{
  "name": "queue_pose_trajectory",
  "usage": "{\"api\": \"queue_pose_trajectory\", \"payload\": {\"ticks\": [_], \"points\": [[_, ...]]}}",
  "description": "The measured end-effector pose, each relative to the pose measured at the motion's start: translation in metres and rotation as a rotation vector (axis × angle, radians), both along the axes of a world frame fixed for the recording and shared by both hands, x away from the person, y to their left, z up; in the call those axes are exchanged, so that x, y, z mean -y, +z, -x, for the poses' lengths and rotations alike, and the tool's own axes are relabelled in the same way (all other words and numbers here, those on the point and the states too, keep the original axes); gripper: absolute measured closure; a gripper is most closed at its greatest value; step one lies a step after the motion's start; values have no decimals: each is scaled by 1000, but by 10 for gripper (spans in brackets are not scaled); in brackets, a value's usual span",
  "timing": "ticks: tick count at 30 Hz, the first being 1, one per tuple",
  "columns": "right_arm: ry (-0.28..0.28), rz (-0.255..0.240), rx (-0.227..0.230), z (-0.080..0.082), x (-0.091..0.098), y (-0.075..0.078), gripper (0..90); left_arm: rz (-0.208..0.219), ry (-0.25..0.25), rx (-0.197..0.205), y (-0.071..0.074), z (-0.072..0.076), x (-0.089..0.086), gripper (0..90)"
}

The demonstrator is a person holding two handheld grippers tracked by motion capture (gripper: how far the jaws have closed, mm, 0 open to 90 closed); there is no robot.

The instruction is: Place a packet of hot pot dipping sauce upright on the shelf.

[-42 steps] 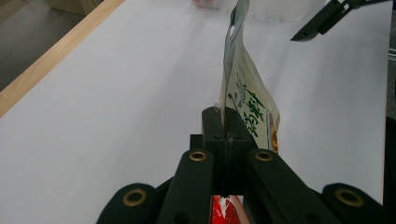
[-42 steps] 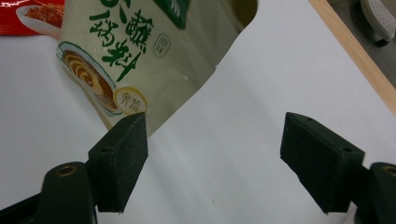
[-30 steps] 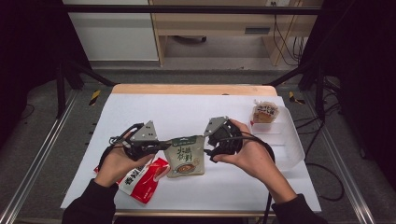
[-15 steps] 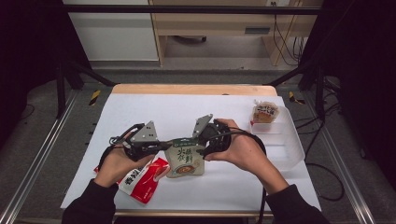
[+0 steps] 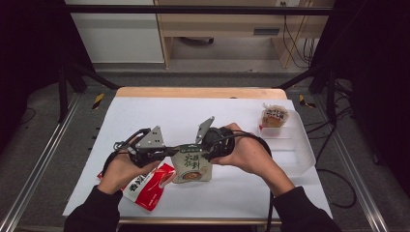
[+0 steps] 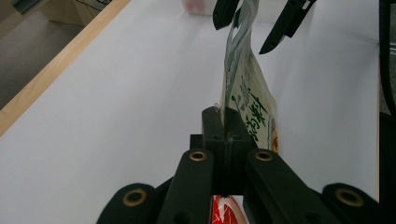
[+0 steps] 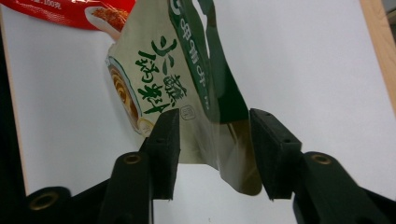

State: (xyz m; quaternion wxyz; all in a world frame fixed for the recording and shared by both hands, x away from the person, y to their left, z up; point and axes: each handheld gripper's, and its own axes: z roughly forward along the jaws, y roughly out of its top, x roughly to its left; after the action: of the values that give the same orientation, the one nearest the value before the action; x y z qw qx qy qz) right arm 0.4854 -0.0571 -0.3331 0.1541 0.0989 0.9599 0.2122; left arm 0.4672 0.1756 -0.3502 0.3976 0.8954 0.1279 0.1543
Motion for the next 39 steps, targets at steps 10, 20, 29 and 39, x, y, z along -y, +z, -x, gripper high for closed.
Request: {"api": "queue_pose_trajectory", "payload": {"ticks": [10,20,29,39], "points": [[27,28,-32,-3,-6,0,649,0,-6,2,0,1,1,900],[44,44,-62,-8,-8,-3,721,-2,-12,3,1,1,1,900],[58,52,-73,-9,-12,-4,841,4,-11,1,0,1,1,900],[41,35,-100,-10,-13,0,900,24,3,-13,-1,-2,-4,894]]}}
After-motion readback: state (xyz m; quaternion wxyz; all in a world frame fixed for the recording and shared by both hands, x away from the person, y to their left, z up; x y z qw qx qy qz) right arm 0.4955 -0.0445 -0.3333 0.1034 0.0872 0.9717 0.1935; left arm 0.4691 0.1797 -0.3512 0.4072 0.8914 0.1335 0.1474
